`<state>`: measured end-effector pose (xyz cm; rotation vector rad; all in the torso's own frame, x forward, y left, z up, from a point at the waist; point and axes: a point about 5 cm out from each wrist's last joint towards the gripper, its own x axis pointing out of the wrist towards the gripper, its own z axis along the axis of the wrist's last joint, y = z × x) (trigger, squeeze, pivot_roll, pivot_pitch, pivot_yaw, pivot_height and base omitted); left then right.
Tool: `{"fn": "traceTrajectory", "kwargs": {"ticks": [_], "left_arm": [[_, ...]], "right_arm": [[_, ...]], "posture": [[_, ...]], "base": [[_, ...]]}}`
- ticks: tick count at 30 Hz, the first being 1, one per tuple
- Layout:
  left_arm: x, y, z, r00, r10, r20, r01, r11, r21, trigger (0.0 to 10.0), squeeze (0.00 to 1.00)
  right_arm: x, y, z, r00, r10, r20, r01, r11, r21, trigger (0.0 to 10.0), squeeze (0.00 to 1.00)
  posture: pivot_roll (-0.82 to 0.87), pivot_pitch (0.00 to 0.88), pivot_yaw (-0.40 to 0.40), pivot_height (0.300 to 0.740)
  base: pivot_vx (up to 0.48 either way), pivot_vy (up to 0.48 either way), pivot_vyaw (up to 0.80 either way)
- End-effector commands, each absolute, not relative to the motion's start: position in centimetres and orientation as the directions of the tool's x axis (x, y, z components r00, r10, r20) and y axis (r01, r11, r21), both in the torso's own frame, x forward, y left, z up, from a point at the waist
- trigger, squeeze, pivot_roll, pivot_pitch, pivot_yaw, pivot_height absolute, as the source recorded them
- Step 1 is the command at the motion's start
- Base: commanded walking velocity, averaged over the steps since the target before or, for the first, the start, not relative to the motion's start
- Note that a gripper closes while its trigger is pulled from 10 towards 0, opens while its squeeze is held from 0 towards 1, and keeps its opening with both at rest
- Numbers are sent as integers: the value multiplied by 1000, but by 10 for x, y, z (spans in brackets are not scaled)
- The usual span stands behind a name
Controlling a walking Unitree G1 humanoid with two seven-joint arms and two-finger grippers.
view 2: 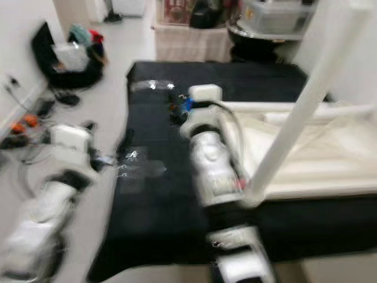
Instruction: Building children table
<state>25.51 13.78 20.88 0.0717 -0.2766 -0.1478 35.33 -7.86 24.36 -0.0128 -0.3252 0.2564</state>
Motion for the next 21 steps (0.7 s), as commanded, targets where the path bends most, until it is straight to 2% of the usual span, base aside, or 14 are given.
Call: {"fn": "traceTrajectory", "kwargs": {"ticks": [1, 10, 12, 16, 18, 21], "left_arm": [[254, 131, 209, 948, -175, 266, 158, 984, 84, 10000, 0], [253, 131, 208, 949, -174, 263, 162, 984, 68, 10000, 0], [252, 130, 207, 952, -181, 248, 171, 983, 64, 10000, 0], [246, 125, 204, 949, -231, 216, 225, 973, 55, 10000, 0], [246, 125, 204, 949, -231, 216, 225, 973, 55, 10000, 0], [228, 117, 209, 928, -304, 215, 309, 951, 10, 10000, 0]], "right_arm": [[356, -91, 242, 931, 207, 300, -197, 978, -63, 10000, 0], [363, -86, 253, 933, 224, 284, -202, 974, -102, 10000, 0], [378, -74, 249, 950, 274, 147, -245, 950, -192, 10000, 0], [401, -69, 247, 967, 255, 23, -239, 933, -268, 10000, 0], [401, -69, 247, 967, 255, 23, -239, 933, -268, 10000, 0], [416, -64, 251, 979, 198, -58, -206, 944, -258, 10000, 0]], "posture": [[32, 54, -101, 740], [30, 70, -101, 740], [22, 91, -102, 740], [32, 126, -122, 740], [32, 126, -122, 740], [35, 200, -156, 740]], "base": [[0, 0, 0], [0, 0, 0], [0, 0, 0], [0, 0, 0], [0, 0, 0], [0, 0, 0]]}}
